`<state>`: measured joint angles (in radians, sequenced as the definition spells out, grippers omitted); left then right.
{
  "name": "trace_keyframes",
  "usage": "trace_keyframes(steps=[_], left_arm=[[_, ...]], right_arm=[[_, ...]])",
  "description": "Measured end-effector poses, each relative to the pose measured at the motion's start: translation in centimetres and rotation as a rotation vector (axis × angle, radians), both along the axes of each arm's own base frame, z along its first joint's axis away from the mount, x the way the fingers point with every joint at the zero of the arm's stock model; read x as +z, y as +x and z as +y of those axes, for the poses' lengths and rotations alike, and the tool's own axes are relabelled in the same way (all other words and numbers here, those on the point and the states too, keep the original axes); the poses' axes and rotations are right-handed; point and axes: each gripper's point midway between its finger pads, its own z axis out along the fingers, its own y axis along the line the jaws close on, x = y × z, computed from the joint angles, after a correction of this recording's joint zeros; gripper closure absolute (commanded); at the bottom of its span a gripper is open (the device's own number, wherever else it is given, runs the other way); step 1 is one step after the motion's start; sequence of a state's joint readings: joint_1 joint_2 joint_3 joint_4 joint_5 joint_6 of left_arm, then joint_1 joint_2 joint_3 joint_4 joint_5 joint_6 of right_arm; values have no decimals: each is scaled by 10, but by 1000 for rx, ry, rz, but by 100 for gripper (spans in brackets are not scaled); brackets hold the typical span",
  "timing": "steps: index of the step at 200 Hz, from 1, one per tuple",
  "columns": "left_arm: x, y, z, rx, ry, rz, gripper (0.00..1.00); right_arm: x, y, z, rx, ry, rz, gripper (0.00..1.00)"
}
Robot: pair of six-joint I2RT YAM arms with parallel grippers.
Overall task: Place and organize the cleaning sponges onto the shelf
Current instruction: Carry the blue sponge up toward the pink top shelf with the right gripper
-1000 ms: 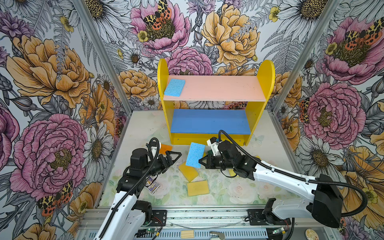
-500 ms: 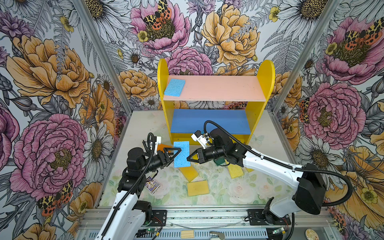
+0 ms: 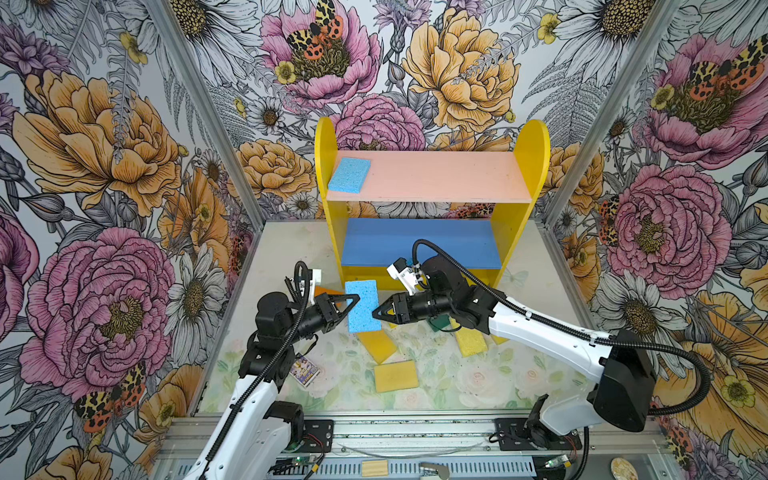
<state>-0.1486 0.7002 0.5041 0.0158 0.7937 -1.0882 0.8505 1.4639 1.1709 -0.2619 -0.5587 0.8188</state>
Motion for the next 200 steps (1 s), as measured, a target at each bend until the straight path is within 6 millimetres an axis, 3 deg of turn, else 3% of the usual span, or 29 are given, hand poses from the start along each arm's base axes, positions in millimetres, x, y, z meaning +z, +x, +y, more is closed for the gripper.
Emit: trace_keyframes(steps=[35,86,132,200], left_arm=[[17,7,9,81,-51,-56,90],[26,10,11,107,-76,-81,90],[28,10,11,107,-82,-83,90],[28,10,11,107,-90,-78,90]], right_arm=[[18,1,-2,-61,22,-30,47],[27,0,3,-74,36,-34,48],[20,0,8,-76,22,-21,56],[23,1,12,-79,28,-22,78]])
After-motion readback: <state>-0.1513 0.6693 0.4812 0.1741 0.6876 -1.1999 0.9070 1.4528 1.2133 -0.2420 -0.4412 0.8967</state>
